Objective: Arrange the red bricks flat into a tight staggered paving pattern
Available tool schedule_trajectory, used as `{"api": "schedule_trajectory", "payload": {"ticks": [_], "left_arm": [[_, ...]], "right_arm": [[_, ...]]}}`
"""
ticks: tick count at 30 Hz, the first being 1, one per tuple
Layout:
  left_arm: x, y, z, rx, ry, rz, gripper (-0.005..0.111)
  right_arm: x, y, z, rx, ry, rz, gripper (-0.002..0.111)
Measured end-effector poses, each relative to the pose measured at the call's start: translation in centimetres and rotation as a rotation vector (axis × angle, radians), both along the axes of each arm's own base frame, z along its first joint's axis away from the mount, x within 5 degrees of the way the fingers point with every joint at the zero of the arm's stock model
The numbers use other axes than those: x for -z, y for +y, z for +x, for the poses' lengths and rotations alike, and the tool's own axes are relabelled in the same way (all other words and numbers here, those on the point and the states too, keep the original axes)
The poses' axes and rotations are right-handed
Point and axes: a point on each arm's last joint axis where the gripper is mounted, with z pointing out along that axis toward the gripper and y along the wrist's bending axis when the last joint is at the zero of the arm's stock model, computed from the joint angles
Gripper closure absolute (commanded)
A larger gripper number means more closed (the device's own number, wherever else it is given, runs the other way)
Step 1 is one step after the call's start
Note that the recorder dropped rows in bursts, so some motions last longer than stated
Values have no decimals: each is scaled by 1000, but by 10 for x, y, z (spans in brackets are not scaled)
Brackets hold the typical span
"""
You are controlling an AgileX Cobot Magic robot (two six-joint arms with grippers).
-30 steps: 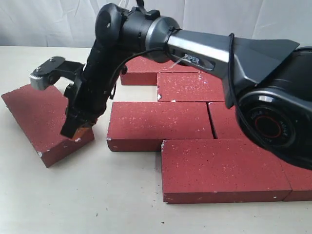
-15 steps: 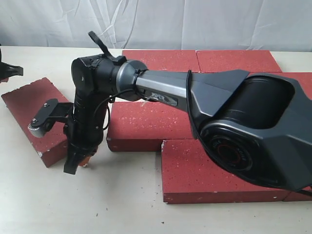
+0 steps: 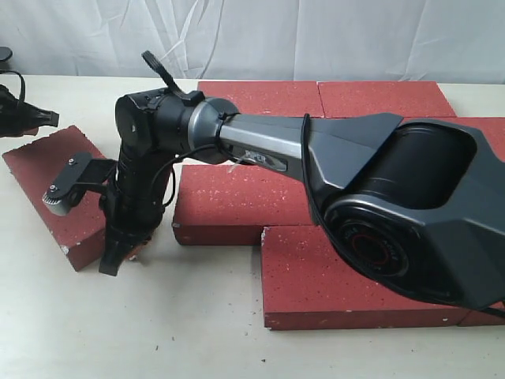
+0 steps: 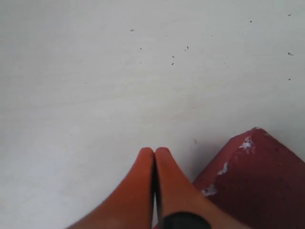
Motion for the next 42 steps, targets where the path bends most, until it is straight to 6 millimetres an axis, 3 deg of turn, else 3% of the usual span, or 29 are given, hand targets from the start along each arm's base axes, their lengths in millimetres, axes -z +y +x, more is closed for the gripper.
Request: {"api": "schedule_trajectory", "payload": {"ticks": [5, 13, 19, 22, 24, 27, 33, 37, 42], "left_arm": [[14, -1, 1, 24, 41, -8, 107], [10, -7, 2, 115, 85, -41, 107], [8, -5, 3, 133, 81, -26, 107], [0, 2, 1, 122, 62, -14, 107], [-16, 7, -1, 119, 34, -7, 107], [-30, 7, -2, 123, 9, -12, 107], [-30, 1, -5, 142, 42, -71, 107], [-22, 2, -9, 104, 41, -81, 107], [-22, 5, -6, 64, 10, -70, 107]], "right_arm": [[0, 0, 0, 0, -3, 0, 109], [1, -2, 1, -9, -18, -17, 109], [-12, -3, 11, 18, -97, -66, 109], [-23, -3, 17, 39, -146, -72, 109], [-37, -3, 22, 48, -182, -73, 109], [-56, -15, 40, 87, -193, -75, 109], [-70, -59, 95, 228, -258, -43, 109], [-74, -67, 110, 279, -282, 28, 109], [-77, -64, 115, 292, -324, 81, 109]]}}
